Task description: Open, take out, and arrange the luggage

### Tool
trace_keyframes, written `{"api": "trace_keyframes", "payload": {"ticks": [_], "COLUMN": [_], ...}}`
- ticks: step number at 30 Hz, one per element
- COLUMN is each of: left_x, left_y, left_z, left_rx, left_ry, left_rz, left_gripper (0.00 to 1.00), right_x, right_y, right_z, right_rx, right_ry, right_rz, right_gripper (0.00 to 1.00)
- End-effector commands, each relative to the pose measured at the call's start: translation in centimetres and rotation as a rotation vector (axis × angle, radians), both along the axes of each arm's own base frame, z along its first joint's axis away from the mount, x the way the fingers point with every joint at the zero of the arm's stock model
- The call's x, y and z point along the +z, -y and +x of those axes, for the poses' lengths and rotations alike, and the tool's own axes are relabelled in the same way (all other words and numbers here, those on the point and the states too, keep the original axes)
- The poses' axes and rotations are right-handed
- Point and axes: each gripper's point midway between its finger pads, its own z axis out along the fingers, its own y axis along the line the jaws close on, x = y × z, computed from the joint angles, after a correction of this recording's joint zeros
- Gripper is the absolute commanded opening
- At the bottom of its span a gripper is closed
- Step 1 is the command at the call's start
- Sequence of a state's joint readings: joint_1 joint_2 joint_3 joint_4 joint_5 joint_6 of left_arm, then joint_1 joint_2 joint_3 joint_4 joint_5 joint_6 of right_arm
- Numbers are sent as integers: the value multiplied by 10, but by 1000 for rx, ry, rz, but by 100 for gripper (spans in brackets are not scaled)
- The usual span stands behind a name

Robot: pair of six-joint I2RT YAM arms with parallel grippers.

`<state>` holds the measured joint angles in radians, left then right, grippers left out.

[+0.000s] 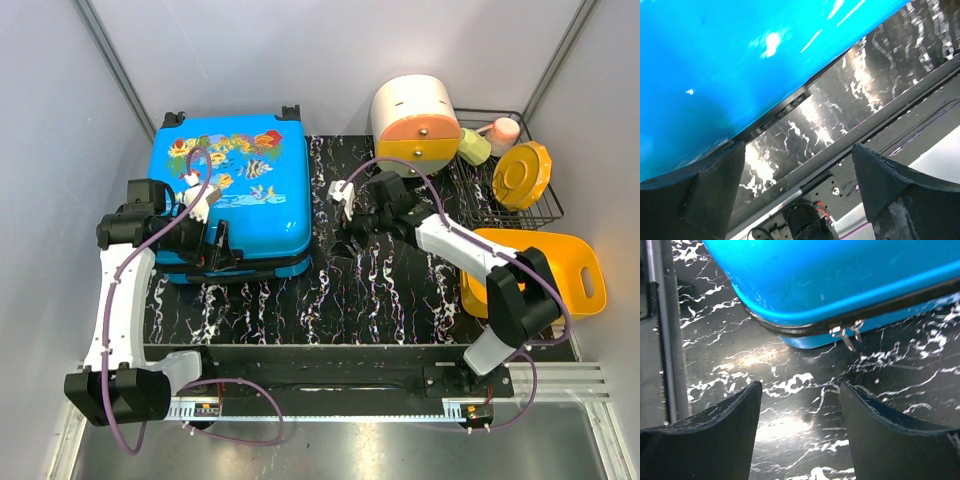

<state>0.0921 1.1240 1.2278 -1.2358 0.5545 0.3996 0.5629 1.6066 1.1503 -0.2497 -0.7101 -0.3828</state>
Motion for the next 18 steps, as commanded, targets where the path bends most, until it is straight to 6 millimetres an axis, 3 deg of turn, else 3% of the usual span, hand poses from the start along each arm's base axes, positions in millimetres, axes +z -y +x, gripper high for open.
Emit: {"api": "trace_keyframes", "payload": {"ticks": [1, 7, 18], "left_x": [56, 52, 54], "left_y": [26, 22, 21], "left_z": [10, 9, 9], "left_rx": [-66, -47, -13], "left_ry": [180, 178, 178], "left_rz": [-153, -140, -163], "left_gripper": [91, 91, 91], "right_x": [8, -17, -11], "right_y": [-20, -28, -40], "right_z": [18, 34, 15], "right_rx": [131, 180, 262], "right_ry": [190, 270, 285], "right_rz": [88, 72, 223], "right_gripper": [72, 61, 43]}}
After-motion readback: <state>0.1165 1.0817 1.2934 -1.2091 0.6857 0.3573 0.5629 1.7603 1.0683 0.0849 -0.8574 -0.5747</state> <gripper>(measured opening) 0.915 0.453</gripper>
